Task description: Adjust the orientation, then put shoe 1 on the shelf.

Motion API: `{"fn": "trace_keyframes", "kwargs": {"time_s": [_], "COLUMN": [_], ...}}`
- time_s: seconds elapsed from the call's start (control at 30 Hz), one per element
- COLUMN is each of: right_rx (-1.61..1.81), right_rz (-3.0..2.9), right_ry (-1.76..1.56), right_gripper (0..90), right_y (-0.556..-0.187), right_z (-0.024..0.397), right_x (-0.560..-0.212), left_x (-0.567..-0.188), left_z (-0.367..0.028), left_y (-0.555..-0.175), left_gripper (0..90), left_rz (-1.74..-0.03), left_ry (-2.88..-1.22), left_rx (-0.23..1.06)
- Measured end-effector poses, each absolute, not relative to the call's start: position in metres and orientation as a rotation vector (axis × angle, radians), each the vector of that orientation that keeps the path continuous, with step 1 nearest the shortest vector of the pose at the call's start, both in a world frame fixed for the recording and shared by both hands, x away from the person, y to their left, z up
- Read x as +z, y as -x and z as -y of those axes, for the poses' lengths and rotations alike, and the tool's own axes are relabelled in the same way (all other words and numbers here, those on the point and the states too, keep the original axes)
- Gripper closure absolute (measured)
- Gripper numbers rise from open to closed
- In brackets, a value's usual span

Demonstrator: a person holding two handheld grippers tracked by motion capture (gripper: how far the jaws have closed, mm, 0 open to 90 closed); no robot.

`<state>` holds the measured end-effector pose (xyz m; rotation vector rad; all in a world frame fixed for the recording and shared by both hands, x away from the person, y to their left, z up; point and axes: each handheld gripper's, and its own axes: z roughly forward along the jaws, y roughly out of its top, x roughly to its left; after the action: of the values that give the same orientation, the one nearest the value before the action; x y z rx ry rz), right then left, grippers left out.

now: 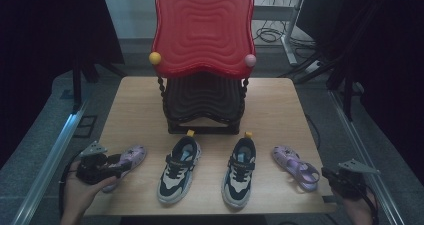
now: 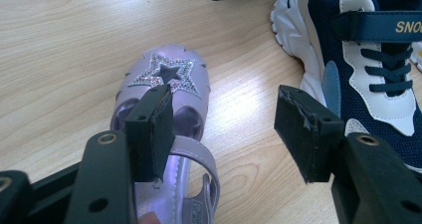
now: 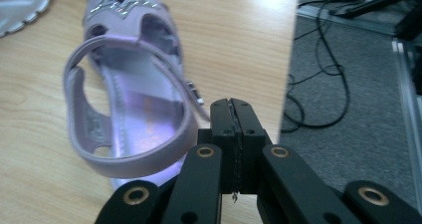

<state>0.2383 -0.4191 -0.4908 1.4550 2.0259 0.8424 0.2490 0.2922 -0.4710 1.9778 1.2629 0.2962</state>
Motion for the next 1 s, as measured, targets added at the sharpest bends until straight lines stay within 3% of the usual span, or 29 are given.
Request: {"fn": "trace_keyframes", "kwargs": {"time_s": [0.8,1.0], "right_rx": [1.014,1.027], "right_rz": [-2.038,-2.079], "right_ry": [-1.315,-1.296], "right_gripper": [88.8,83.9], "right_y": [-0.237,-0.237], "right_z": [0.387,0.378], "right_x": [-0.467,-0.469], "left_x": [-0.455,-0.448], "left_z": [-0.302,-0.302], "left_y": [-0.238,-0.236], "left_gripper": [40.5,40.5], "left_rz": [-1.267,-1.259], "left_ry": [-1.934,-1.939], "left_rx": [0.361,0.385]}}
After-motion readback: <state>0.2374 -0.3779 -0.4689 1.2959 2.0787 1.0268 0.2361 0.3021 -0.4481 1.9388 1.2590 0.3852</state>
